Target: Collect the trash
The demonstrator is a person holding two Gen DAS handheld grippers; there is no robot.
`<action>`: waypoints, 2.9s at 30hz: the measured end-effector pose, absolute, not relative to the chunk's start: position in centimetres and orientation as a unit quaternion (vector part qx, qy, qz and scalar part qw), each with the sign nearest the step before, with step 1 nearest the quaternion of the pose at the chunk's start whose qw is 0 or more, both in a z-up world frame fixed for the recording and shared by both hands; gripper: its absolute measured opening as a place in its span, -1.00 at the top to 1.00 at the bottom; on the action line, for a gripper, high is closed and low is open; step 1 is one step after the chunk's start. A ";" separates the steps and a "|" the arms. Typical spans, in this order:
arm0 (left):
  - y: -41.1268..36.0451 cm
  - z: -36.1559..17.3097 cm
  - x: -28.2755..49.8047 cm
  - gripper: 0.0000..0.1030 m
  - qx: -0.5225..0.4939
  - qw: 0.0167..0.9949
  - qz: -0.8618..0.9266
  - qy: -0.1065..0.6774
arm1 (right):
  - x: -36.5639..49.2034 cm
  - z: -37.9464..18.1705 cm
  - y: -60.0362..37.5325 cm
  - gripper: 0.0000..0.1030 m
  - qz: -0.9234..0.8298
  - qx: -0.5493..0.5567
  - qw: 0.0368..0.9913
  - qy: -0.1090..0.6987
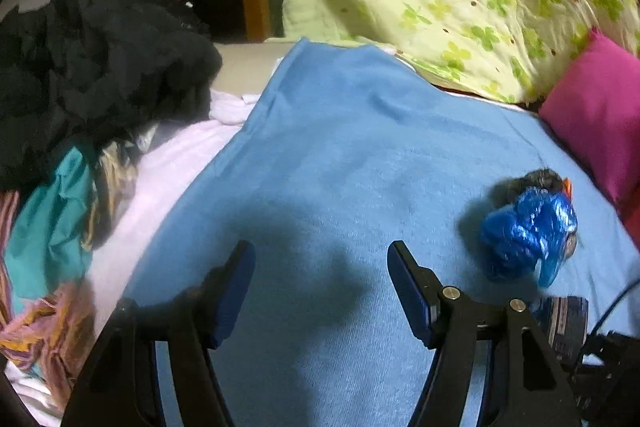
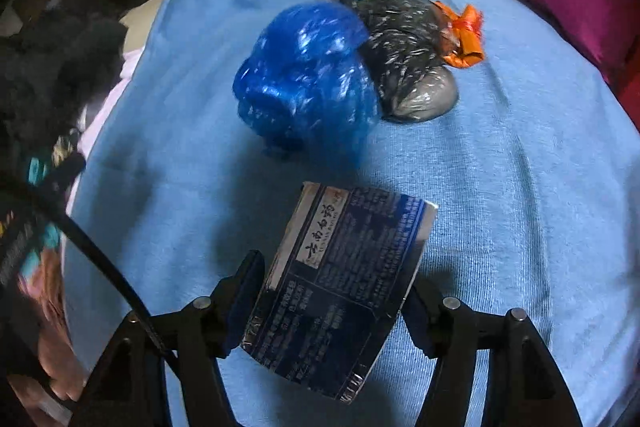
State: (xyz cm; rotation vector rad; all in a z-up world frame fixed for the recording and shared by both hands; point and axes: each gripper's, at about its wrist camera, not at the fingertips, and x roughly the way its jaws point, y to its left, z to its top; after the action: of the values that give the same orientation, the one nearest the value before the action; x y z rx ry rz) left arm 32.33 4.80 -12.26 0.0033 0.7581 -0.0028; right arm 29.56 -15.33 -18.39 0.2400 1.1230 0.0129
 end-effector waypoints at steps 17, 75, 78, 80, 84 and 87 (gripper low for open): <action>-8.1 -13.3 34.7 -0.43 0.037 0.917 -0.156 0.364 | 21.2 -14.1 -29.0 -0.25 0.022 0.155 0.900 0.406; -13.1 -16.4 34.5 0.03 0.051 0.886 -0.188 0.420 | 21.6 -13.8 -30.6 -0.25 -0.007 0.189 0.919 0.347; -12.8 -15.2 33.8 0.09 0.055 0.901 -0.172 0.395 | 21.5 -13.7 -30.5 -0.25 -0.008 0.186 0.921 0.342; -12.8 -13.9 33.0 0.09 0.069 0.911 -0.156 0.375 | 21.3 -13.5 -30.5 -0.25 -0.007 0.185 0.923 0.338; -13.1 -11.2 31.0 0.09 0.108 0.928 -0.134 0.330 | 20.9 -13.3 -30.4 -0.25 -0.006 0.183 0.926 0.329; -12.9 -9.3 28.9 0.09 0.129 0.935 -0.120 0.309 | 20.6 -12.9 -30.4 -0.25 -0.002 0.183 0.929 0.321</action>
State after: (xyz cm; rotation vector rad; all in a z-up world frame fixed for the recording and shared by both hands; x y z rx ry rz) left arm 28.90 -12.93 -9.32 0.2634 0.6316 -0.2452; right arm 20.59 -30.38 -12.85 0.3747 0.6578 -0.0044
